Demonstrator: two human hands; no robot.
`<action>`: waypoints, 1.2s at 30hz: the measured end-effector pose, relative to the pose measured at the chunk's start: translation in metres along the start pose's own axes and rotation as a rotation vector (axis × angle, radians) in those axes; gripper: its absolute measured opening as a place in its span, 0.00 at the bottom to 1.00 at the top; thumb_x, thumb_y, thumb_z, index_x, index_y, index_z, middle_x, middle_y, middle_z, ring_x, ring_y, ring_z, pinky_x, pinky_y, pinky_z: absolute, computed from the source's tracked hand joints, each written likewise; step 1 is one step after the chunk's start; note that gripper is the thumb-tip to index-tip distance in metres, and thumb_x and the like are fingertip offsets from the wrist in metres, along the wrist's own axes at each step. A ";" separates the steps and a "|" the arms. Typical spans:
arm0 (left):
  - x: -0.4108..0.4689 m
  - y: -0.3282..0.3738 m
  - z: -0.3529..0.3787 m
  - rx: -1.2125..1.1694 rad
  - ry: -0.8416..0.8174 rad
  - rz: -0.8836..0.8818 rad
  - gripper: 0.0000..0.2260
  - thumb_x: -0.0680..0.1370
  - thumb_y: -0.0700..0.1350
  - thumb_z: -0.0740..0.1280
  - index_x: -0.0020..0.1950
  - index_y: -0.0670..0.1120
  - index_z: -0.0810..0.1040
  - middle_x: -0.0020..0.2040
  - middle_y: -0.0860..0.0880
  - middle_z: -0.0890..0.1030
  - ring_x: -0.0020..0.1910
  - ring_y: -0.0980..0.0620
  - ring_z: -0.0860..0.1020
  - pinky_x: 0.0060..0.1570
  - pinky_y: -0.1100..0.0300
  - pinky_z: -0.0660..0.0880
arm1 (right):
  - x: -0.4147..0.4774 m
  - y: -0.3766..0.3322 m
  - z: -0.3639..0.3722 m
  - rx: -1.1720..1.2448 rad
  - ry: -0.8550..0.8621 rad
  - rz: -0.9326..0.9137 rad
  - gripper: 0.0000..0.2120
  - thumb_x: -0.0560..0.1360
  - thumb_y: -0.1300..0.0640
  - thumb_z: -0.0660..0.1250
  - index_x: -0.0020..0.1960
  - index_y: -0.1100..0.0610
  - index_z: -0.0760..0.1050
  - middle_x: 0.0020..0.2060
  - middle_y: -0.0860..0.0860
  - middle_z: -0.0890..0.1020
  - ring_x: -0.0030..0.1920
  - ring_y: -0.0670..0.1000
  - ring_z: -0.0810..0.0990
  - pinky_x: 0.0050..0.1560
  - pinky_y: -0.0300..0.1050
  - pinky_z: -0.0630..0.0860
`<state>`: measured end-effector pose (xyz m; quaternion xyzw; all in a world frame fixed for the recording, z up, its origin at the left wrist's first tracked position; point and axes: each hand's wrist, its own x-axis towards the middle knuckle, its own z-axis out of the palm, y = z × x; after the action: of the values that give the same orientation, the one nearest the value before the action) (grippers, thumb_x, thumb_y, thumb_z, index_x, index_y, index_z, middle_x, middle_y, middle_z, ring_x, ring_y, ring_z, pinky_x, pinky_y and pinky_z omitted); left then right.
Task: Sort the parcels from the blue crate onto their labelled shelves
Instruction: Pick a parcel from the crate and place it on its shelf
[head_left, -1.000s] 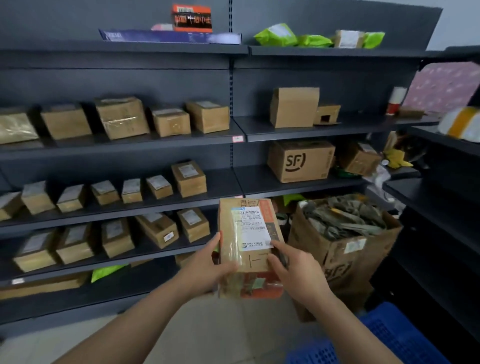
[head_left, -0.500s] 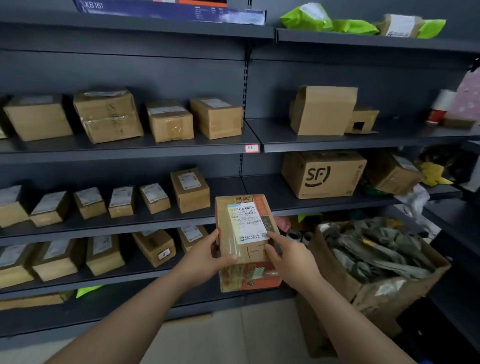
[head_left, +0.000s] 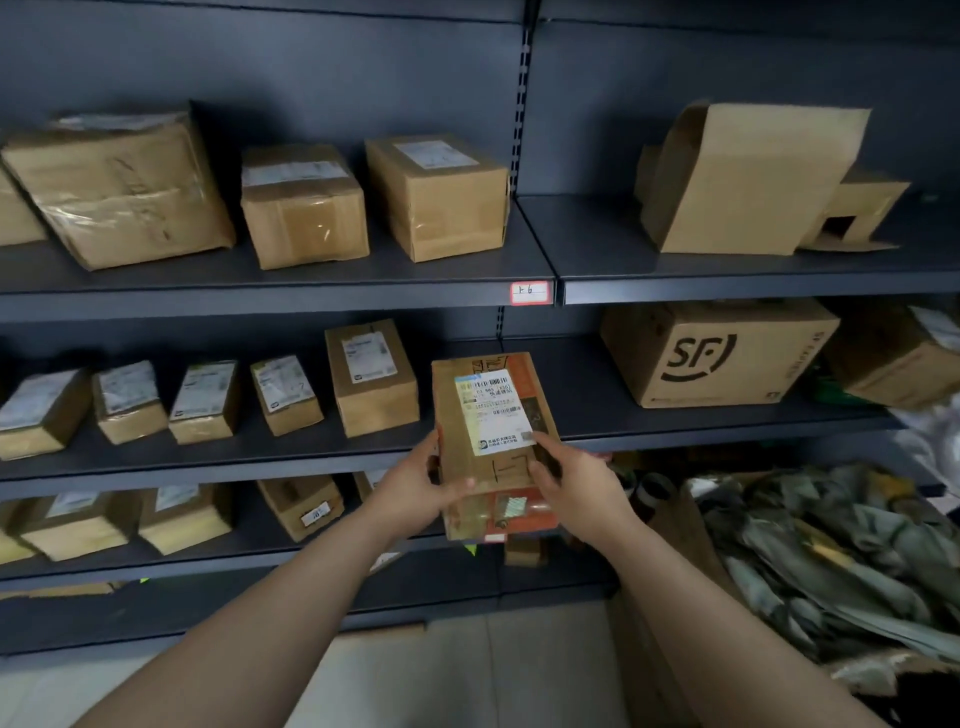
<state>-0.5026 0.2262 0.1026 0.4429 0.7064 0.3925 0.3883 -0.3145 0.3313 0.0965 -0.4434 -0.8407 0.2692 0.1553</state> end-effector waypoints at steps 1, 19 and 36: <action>0.011 -0.002 -0.001 -0.014 -0.020 -0.007 0.32 0.73 0.48 0.74 0.73 0.57 0.62 0.60 0.61 0.74 0.63 0.56 0.73 0.60 0.63 0.71 | 0.010 0.003 0.004 0.001 -0.005 -0.006 0.19 0.79 0.47 0.58 0.69 0.42 0.65 0.52 0.46 0.80 0.48 0.47 0.79 0.46 0.49 0.79; 0.153 -0.031 -0.023 -0.047 0.000 -0.102 0.34 0.75 0.41 0.71 0.76 0.49 0.58 0.63 0.55 0.72 0.64 0.55 0.71 0.65 0.56 0.69 | 0.172 0.046 0.050 0.067 -0.120 -0.055 0.19 0.80 0.53 0.58 0.70 0.46 0.66 0.55 0.55 0.77 0.53 0.53 0.76 0.52 0.48 0.75; 0.200 -0.041 -0.005 0.303 0.441 -0.160 0.17 0.76 0.50 0.68 0.63 0.44 0.75 0.55 0.46 0.82 0.50 0.48 0.80 0.48 0.57 0.77 | 0.244 0.042 0.055 -0.056 -0.161 -0.208 0.20 0.82 0.52 0.52 0.74 0.51 0.61 0.67 0.56 0.66 0.60 0.55 0.72 0.56 0.43 0.70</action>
<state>-0.5815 0.3991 0.0273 0.3428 0.8570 0.3375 0.1845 -0.4504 0.5358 0.0328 -0.3348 -0.8992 0.2626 0.1021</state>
